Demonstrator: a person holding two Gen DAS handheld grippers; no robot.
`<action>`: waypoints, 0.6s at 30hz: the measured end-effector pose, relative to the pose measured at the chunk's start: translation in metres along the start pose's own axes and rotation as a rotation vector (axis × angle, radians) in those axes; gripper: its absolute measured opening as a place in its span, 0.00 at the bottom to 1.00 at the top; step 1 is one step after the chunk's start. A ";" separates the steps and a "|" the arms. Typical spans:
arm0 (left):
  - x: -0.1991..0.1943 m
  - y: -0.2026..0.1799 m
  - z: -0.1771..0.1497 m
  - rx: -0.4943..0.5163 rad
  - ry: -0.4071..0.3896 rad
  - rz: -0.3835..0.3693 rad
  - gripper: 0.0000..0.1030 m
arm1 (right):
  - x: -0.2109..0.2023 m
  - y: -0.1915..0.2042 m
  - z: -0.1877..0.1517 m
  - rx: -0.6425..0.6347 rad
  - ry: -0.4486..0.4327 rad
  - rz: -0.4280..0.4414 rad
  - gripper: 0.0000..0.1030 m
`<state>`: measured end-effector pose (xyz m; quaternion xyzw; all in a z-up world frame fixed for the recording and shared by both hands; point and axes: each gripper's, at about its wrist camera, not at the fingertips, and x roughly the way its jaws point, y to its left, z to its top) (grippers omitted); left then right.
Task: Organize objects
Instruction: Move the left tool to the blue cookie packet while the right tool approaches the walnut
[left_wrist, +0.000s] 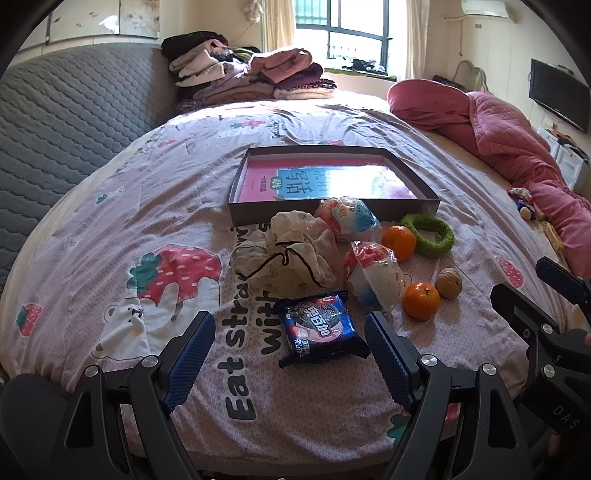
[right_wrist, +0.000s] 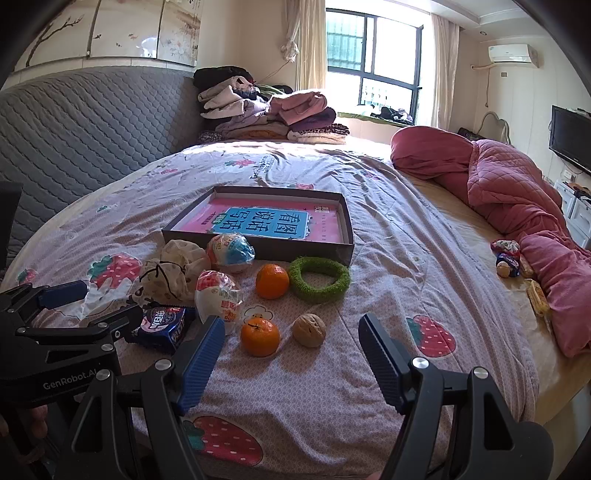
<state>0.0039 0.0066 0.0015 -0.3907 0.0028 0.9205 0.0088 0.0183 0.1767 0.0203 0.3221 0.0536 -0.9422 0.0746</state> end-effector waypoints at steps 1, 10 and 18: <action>0.000 -0.001 0.000 0.000 0.000 0.000 0.81 | 0.000 0.000 0.000 0.000 0.000 0.000 0.72; 0.004 -0.001 -0.002 -0.002 0.023 0.001 0.81 | 0.001 -0.001 -0.001 0.003 0.008 0.001 0.72; 0.012 0.002 -0.006 -0.014 0.060 0.002 0.81 | 0.007 -0.008 -0.004 0.019 0.032 0.003 0.72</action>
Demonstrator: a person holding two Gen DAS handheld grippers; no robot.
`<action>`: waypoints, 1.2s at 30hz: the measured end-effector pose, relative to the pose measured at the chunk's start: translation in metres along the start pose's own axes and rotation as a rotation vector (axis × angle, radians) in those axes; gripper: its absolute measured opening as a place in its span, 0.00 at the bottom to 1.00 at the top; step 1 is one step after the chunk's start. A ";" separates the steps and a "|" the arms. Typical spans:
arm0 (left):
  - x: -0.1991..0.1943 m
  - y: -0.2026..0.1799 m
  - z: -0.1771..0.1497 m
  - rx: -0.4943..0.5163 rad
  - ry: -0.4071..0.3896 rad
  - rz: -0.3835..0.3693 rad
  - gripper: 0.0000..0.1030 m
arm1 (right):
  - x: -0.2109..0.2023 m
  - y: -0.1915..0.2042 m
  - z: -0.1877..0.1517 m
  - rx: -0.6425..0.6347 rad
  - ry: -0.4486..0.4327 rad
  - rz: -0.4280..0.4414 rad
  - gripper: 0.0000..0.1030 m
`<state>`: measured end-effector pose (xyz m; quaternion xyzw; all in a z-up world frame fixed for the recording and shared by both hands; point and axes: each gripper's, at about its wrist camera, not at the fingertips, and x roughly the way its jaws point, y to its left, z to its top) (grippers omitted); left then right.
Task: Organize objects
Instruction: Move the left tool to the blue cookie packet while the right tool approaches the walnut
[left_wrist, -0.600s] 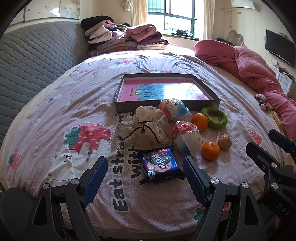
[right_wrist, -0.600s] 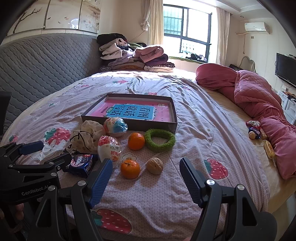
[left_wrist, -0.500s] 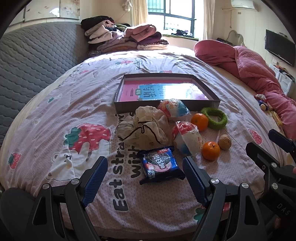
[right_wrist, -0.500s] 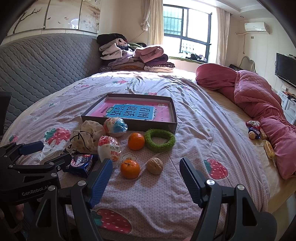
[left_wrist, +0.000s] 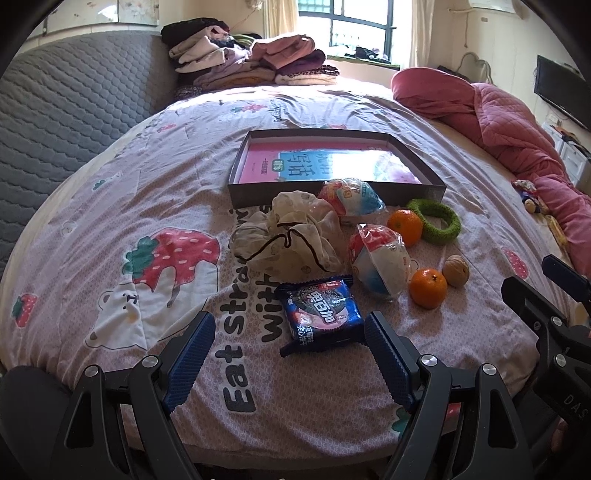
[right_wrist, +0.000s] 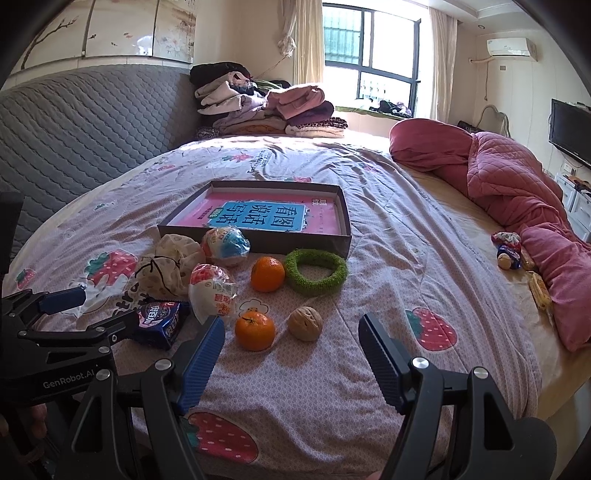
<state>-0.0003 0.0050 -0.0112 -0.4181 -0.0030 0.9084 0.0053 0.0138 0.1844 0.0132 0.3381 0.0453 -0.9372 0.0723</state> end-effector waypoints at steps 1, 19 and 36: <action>0.001 0.001 0.000 -0.001 0.003 -0.001 0.81 | 0.001 -0.001 0.000 0.001 0.007 0.001 0.72; 0.024 -0.004 -0.010 -0.001 0.133 -0.042 0.81 | 0.025 -0.014 -0.016 0.023 0.113 0.009 0.72; 0.035 -0.014 0.006 -0.037 0.147 -0.057 0.81 | 0.052 -0.024 -0.014 -0.010 0.130 -0.002 0.72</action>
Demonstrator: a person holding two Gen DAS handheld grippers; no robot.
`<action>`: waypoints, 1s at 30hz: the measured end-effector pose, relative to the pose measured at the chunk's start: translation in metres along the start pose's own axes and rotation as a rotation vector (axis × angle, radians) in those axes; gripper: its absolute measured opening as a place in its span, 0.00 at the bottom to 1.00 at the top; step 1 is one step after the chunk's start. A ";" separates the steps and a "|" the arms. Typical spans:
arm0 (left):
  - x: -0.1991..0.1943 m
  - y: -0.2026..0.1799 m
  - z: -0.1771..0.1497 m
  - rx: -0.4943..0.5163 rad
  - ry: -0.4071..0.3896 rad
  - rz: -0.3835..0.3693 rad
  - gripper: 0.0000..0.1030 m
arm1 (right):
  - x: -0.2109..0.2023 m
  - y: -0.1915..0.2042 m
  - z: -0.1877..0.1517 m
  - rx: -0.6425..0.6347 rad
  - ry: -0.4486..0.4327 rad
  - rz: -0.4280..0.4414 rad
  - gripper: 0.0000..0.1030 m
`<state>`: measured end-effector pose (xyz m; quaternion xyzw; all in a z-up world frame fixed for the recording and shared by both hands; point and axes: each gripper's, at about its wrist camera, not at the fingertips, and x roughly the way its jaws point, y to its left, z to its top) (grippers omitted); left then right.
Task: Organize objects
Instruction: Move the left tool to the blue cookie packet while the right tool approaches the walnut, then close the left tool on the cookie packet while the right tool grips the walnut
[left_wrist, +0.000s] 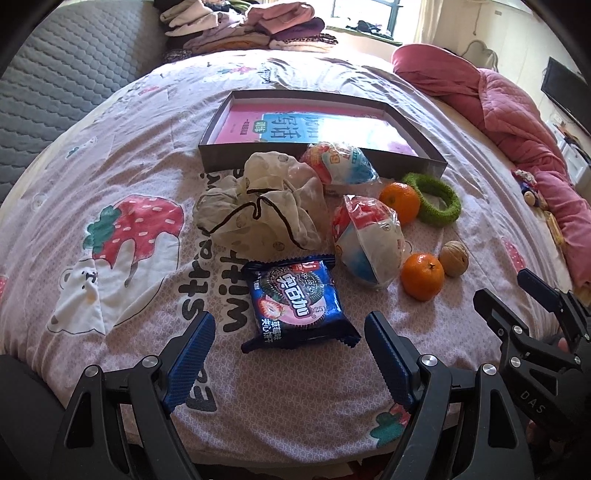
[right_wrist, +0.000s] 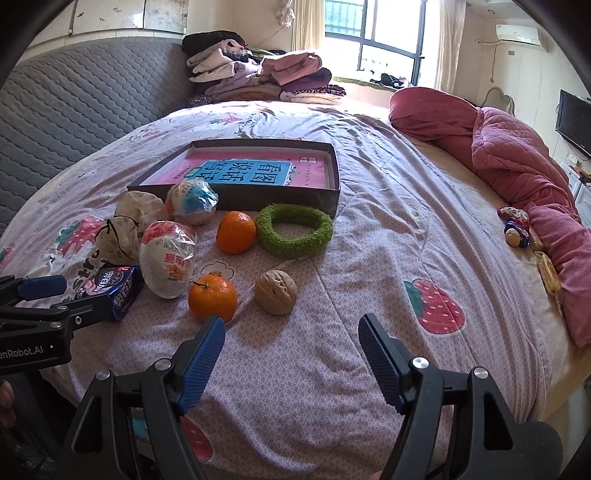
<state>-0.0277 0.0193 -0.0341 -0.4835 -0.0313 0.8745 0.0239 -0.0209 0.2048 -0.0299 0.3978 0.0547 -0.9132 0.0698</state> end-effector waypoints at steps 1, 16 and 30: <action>0.002 0.000 0.001 0.001 0.003 0.005 0.81 | 0.004 -0.001 0.001 0.001 0.006 0.005 0.72; 0.034 0.006 0.015 -0.042 0.048 0.050 0.81 | 0.041 -0.010 0.009 -0.020 0.063 0.023 0.72; 0.055 0.012 0.019 -0.079 0.049 0.054 0.81 | 0.059 0.002 0.015 -0.110 0.059 0.042 0.45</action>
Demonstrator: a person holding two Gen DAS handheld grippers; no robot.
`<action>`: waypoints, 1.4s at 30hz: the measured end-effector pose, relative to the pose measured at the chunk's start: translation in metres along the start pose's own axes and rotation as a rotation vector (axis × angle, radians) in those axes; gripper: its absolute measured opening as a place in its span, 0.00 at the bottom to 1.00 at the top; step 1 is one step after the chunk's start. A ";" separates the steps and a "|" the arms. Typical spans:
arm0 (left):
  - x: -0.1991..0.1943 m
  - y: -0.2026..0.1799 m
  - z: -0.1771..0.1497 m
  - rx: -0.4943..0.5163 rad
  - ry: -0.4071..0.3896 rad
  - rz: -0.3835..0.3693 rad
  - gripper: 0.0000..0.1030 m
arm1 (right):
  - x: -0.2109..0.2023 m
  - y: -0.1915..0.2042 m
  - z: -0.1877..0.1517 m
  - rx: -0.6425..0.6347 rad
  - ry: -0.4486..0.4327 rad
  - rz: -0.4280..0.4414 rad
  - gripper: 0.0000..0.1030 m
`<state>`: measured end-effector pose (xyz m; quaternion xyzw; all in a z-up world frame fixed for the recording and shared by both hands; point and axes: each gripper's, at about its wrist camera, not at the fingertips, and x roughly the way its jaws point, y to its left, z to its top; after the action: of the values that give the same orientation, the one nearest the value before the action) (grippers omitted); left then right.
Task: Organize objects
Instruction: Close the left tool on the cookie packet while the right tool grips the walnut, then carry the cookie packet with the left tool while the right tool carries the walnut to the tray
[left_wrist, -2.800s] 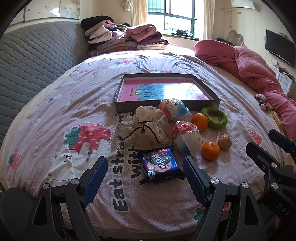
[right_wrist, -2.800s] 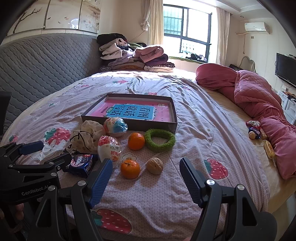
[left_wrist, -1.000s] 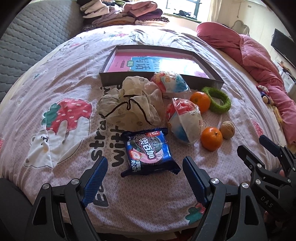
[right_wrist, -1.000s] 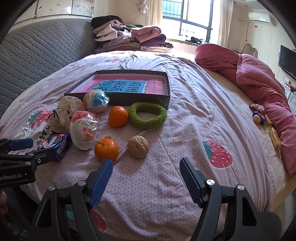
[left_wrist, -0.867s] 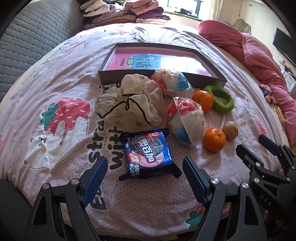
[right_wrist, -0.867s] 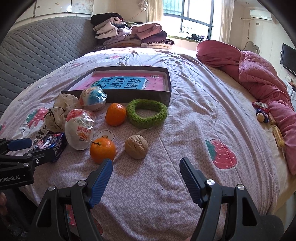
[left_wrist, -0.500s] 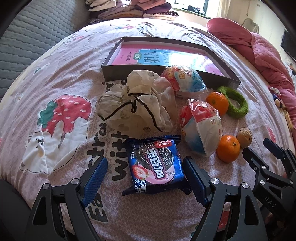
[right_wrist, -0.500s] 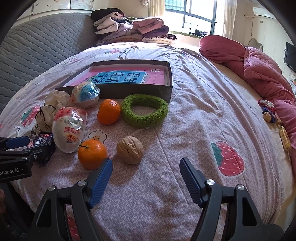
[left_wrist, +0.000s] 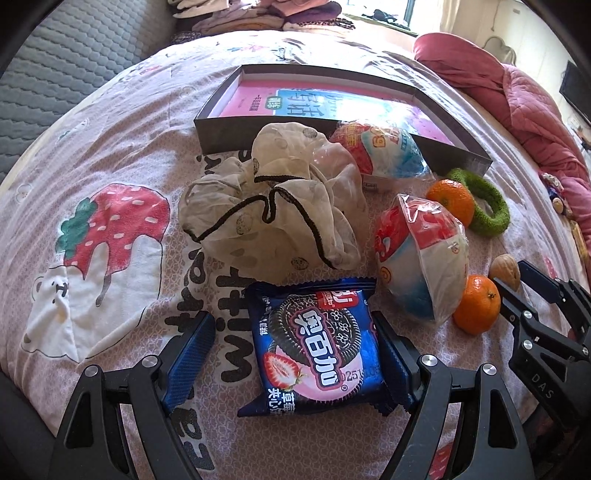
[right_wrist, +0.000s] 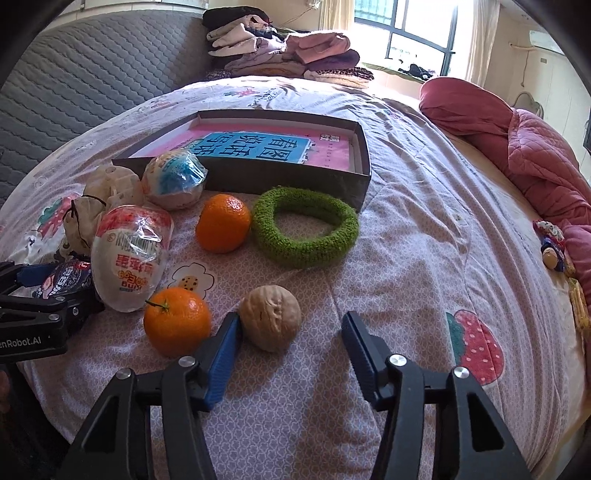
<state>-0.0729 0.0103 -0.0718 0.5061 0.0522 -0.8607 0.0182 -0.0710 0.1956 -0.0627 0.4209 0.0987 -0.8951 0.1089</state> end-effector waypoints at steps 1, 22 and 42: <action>0.000 0.000 0.000 0.000 -0.003 -0.002 0.81 | 0.001 0.001 0.001 -0.003 0.000 0.004 0.42; -0.014 -0.008 -0.007 0.081 -0.063 -0.052 0.51 | -0.011 -0.007 0.006 0.041 -0.070 0.041 0.32; -0.058 -0.009 0.009 0.104 -0.208 -0.051 0.51 | -0.044 0.003 0.028 0.029 -0.171 0.100 0.32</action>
<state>-0.0535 0.0174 -0.0157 0.4129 0.0182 -0.9103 -0.0244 -0.0634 0.1905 -0.0110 0.3487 0.0551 -0.9226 0.1554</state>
